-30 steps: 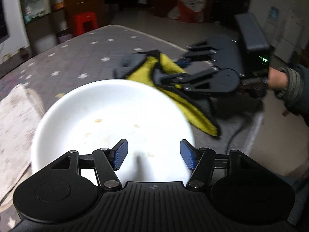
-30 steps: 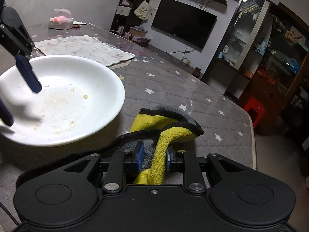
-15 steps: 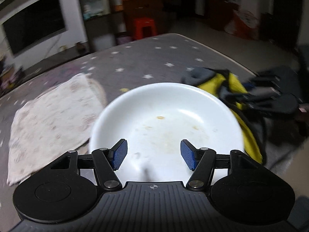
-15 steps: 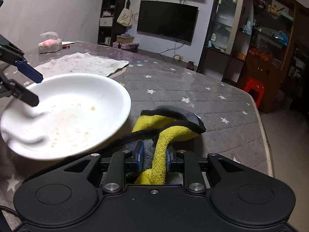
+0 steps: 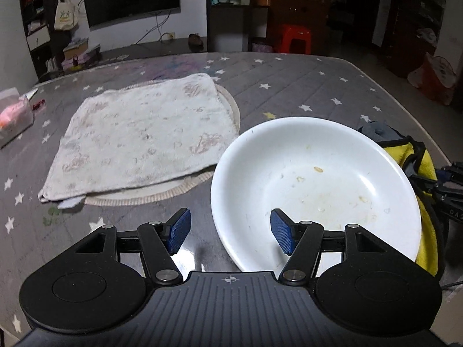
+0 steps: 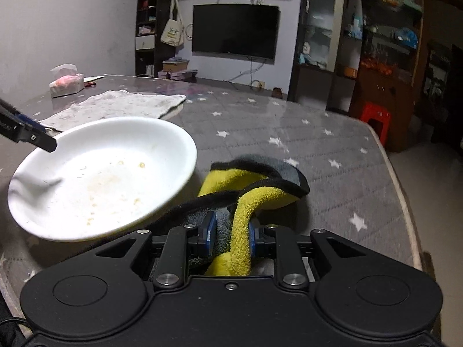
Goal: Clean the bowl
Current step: 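Pull the right tool with the cloth back from the bowl, then press the cloth into the bowl with the right tool while the left tool holds the rim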
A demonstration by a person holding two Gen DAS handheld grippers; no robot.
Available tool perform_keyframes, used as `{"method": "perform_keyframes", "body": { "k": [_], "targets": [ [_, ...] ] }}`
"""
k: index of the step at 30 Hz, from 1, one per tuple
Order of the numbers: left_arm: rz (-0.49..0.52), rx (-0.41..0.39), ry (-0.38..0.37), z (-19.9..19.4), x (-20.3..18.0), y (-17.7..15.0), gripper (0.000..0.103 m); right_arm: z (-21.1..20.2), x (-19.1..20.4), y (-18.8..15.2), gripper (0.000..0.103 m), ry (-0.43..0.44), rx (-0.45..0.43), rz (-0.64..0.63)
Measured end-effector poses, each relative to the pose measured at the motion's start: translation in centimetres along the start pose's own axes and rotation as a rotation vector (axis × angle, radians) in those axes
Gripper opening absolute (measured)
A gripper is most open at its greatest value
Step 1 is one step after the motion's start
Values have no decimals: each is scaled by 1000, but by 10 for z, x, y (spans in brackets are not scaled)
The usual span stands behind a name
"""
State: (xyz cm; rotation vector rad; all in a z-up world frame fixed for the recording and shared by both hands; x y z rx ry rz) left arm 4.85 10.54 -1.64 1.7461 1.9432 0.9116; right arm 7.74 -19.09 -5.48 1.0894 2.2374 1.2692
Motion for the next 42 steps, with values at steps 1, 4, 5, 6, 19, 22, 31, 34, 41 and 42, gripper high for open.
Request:
{"method": "perform_keyframes", "body": {
  "k": [1,4,5,6,19,22,31,34,41,42],
  "targets": [
    [-3,6,-5,0,0,-2,62,1,-1,-1,24,-5,2,11],
    [-8,24,-15,0,-2,-8,62,1,0,-3,25,-19,-2,24],
    [-9,26,-14,-1,-2,-9,62,2,0,-4,27,-21,-4,32],
    [-13,32,-18,0,-3,-11,62,2,0,-5,29,-23,-8,44],
    [-29,98,-32,14,-11,-20,37,-6,2,-8,20,-10,-76,91],
    [-55,101,-29,16,-10,-19,34,-12,5,-5,18,-6,-95,84],
    [-82,101,-67,23,-31,-5,29,-28,11,17,17,9,-166,64],
    [-77,90,-56,27,-38,0,29,-34,16,25,17,20,-187,48],
    [-79,87,-38,34,-45,9,31,-39,32,33,16,67,-200,7],
    [-76,86,-35,34,-45,9,31,-38,35,33,16,76,-197,3]
  ]
}}
Point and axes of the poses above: each gripper's, at about its wrist camera, not at the fingertips, and z roughly the way its jaws point, x to its left, y to its top, the point moved 2 cm from there along z, roughly the way its jaws point, and after that the axes turned 13 degrees about y, right-handed, at the moved point
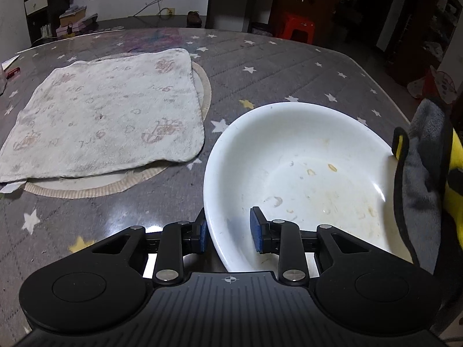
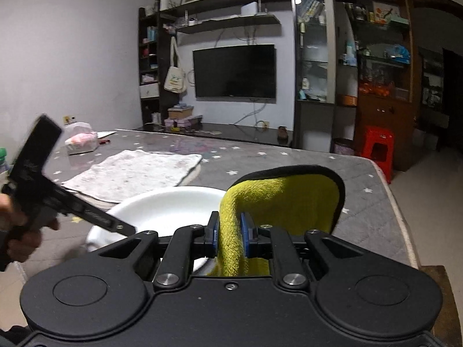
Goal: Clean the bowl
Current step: 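Press the cloth into the bowl with the right tool while the left tool holds the rim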
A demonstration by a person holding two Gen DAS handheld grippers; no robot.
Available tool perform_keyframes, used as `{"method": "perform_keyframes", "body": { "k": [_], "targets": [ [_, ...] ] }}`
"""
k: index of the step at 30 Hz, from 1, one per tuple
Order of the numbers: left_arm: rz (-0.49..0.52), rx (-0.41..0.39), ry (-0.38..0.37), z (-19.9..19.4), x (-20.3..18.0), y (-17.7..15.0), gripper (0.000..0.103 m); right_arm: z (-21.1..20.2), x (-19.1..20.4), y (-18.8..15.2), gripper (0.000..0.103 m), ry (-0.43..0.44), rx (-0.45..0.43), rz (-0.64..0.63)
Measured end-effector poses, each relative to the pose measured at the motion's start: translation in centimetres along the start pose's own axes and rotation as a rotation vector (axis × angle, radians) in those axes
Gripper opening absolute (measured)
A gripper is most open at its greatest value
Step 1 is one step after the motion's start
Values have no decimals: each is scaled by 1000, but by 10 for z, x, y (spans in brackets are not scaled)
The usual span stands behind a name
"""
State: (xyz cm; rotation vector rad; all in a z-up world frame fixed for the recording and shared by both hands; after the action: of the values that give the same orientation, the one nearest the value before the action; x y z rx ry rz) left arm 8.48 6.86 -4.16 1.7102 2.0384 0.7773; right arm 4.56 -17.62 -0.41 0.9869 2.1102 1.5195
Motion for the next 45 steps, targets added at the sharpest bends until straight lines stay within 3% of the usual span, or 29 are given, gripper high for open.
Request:
{"method": "perform_keyframes", "body": {
  "k": [13,19,22,26,33,41,45],
  "targets": [
    [40,4,37,-3,-8,-1,35,25,13,-20,16,81,106,72],
    [46,9,33,-5,-8,-3,35,37,25,-21,17,80,148,44],
    [45,16,27,-6,-8,-5,36,36,27,-16,20,89,137,37],
    [50,23,23,-9,-9,-8,37,27,34,-10,40,88,118,2],
    [43,33,18,-13,-9,-13,41,13,33,-6,59,5,107,-30],
    [51,38,28,-17,-14,-19,51,22,14,-21,63,-47,162,96],
    [58,31,34,-17,-16,-21,51,26,17,-29,62,-51,175,86]
  ]
}}
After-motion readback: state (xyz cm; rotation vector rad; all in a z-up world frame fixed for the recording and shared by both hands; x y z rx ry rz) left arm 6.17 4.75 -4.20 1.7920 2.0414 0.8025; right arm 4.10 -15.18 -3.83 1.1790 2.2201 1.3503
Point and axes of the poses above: each gripper's, at about its wrist camera, not at the fingertips, and z roughly the way its jaws point, x to its left, y to its top, the point moved 2 cm from there along z, roughly the way its jaws point, and after that the axes turned 13 degrees about y, right-handed, at the moved point
